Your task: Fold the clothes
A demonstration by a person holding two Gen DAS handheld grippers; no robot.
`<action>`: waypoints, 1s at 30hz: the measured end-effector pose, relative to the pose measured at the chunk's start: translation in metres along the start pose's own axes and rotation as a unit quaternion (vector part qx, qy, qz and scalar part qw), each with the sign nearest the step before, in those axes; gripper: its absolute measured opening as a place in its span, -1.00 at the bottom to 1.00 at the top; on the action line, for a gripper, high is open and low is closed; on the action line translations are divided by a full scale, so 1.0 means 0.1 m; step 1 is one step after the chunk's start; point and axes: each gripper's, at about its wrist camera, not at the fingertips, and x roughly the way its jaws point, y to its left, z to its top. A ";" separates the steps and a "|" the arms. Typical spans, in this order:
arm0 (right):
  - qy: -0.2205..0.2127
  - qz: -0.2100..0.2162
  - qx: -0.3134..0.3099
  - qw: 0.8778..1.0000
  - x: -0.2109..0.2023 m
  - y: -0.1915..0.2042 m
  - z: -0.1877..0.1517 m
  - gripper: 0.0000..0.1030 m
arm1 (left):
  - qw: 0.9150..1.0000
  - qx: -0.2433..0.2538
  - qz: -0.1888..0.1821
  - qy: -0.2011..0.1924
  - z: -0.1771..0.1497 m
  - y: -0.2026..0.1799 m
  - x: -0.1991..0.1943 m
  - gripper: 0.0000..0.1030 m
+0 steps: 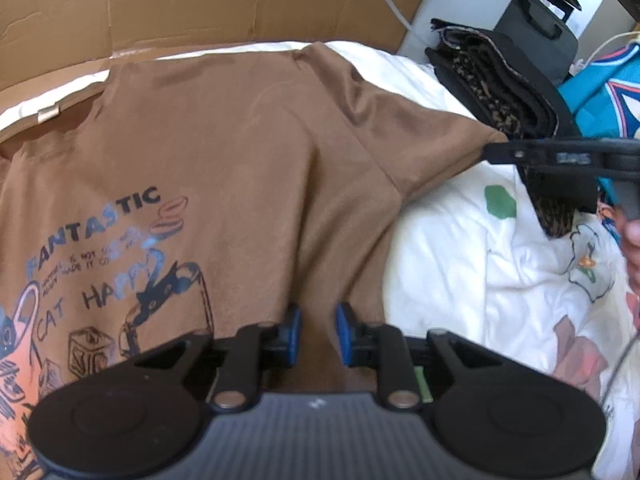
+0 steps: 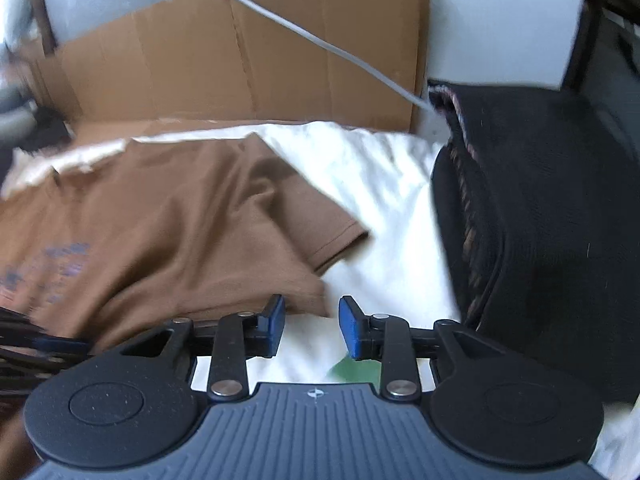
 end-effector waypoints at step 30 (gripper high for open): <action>0.073 0.204 0.204 0.955 0.88 0.30 -0.36 -0.32 | 0.949 -0.213 0.199 -0.121 -0.48 1.60 -2.06 -0.42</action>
